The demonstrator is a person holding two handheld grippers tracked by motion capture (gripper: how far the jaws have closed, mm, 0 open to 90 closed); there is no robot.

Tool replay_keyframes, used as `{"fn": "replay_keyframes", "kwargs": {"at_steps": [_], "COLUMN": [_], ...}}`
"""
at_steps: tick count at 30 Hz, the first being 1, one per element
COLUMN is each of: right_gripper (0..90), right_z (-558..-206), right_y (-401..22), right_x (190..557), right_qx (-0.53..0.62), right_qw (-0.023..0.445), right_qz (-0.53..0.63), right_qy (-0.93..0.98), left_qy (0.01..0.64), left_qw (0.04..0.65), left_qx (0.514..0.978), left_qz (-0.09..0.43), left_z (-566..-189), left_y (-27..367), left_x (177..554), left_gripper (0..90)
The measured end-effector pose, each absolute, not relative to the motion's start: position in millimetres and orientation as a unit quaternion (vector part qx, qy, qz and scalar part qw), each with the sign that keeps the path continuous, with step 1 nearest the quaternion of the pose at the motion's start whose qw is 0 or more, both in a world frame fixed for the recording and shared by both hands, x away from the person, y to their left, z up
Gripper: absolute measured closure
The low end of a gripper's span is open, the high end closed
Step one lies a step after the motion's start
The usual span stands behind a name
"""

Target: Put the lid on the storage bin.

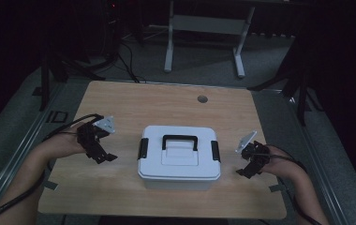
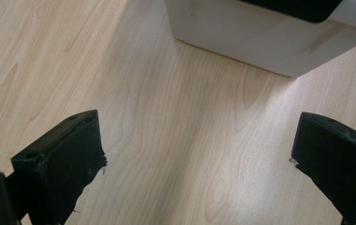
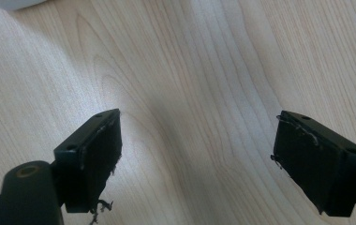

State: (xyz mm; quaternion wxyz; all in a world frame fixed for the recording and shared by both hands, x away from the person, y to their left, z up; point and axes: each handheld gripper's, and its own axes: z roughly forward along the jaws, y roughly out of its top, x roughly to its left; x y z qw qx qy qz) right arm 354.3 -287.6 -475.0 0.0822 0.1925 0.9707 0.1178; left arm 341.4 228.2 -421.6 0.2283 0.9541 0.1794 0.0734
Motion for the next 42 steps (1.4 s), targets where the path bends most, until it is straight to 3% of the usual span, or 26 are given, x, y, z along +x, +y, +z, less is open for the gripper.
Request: {"fn": "replay_keyframes", "kwargs": {"at_steps": [34, 42], "right_gripper": [14.0, 13.3], "right_z": [-506.4, -512.7], "right_y": [-320.2, -332.0], "right_x": [341.6, 337.4], "right_qx": [0.262, 0.275], "right_qw": [0.086, 0.112], "right_qz": [0.170, 0.176], "right_qy": [0.946, 0.938], "left_qy": [0.251, 0.261], "left_qw": [0.240, 0.245], "left_qx": [0.937, 0.933], "left_qz": [0.037, 0.038], "left_z": [-506.9, -524.2], "left_y": [262.2, 265.1], "left_x": [321.0, 310.3], "left_gripper": [1.8, 1.8]}}
